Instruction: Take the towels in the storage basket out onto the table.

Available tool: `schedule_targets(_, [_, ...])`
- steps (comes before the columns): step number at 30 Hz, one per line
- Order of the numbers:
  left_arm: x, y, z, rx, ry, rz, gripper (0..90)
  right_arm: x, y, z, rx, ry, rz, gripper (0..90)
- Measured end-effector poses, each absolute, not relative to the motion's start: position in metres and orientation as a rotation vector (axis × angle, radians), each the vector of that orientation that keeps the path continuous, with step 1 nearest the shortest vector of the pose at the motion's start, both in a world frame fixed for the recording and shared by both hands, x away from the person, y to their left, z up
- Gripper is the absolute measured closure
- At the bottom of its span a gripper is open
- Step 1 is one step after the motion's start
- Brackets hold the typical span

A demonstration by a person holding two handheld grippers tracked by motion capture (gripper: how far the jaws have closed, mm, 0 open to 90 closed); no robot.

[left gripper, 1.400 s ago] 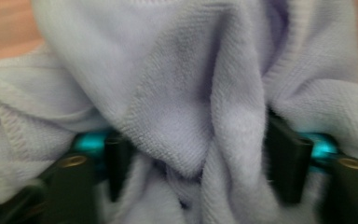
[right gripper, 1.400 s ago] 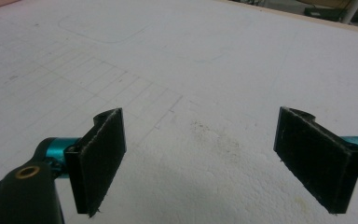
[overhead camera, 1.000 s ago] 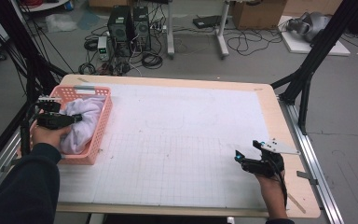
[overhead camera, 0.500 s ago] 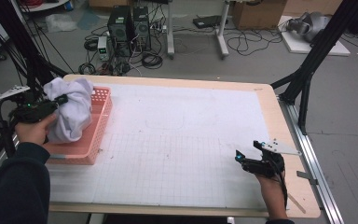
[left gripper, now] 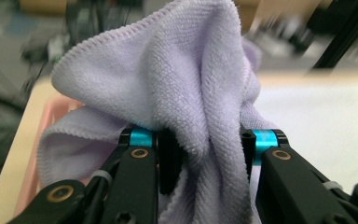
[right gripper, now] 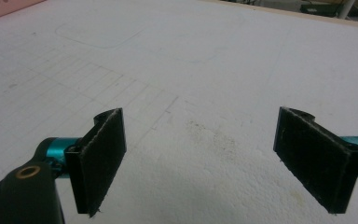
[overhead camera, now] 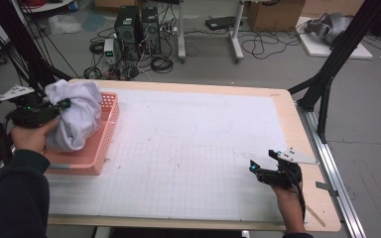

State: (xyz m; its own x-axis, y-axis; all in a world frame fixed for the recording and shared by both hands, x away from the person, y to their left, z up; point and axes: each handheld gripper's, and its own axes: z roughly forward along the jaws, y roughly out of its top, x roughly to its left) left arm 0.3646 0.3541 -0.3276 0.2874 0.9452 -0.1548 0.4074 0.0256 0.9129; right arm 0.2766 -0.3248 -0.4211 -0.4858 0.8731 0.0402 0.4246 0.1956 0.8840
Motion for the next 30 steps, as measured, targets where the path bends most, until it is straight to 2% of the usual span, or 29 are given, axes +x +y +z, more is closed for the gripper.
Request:
schedule_targets(7, [0.381, 0.343, -0.373, 1.771, 1.441, 0.643, 70.1, 0.277, -0.326, -0.422, 1.206, 2.0, 1.237, 15.5])
schedule_targets(8, [0.385, 0.341, -0.378, 1.775, 1.498, 0.644, 67.3, 0.277, -0.325, -0.422, 1.209, 1.999, 1.239, 15.5])
schedule_targets(9, [0.385, 0.341, -0.378, 1.775, 1.498, 0.644, 63.3, 0.277, -0.325, -0.422, 1.209, 1.999, 1.239, 15.5])
schedule_targets(10, [0.388, 0.342, -0.38, 1.759, 1.528, 0.603, 54.2, 0.277, -0.325, -0.422, 1.207, 2.003, 1.236, 15.5])
schedule_targets(11, [0.391, 0.342, -0.382, 1.74, 1.559, 0.556, 54.2, 0.277, -0.325, -0.422, 1.207, 2.003, 1.236, 15.5])
schedule_targets(12, [0.392, 0.342, -0.382, 1.728, 1.579, 0.523, 46.0, 0.277, -0.325, -0.422, 1.202, 2.007, 1.235, 15.5])
schedule_targets(16, [0.386, 0.338, -0.376, 1.718, 1.474, 0.483, 19.9, 0.277, -0.326, -0.422, 1.207, 2.009, 1.231, 15.5])
schedule_targets(18, [0.384, 0.337, -0.376, 1.769, 1.466, 0.487, 17.9, 0.277, -0.326, -0.422, 1.205, 2.009, 1.231, 15.5])
schedule_targets(20, [0.384, 0.33, -0.383, 1.924, 1.491, 0.529, 17.0, 0.277, -0.324, -0.422, 1.204, 2.009, 1.232, 15.6])
schedule_targets(24, [0.392, 0.317, -0.395, 2.054, 1.514, 0.556, 16.8, 0.277, -0.322, -0.422, 1.202, 2.019, 1.228, 15.7])
schedule_targets(25, [0.392, 0.317, -0.395, 2.054, 1.514, 0.556, 16.5, 0.278, -0.322, -0.422, 1.199, 2.021, 1.224, 15.7])
schedule_targets(27, [0.399, 0.309, -0.411, 2.178, 1.545, 0.532, 16.3, 0.277, -0.322, -0.422, 1.205, 2.021, 1.225, 15.7])
schedule_targets(28, [0.402, 0.304, -0.419, 2.224, 1.562, 0.54, 14.5, 0.278, -0.322, -0.422, 1.203, 2.022, 1.224, 15.7])
schedule_targets(30, [0.407, 0.303, -0.424, 2.21, 1.569, 0.554, 5.3, 0.278, -0.322, -0.422, 1.207, 2.022, 1.226, 15.8])
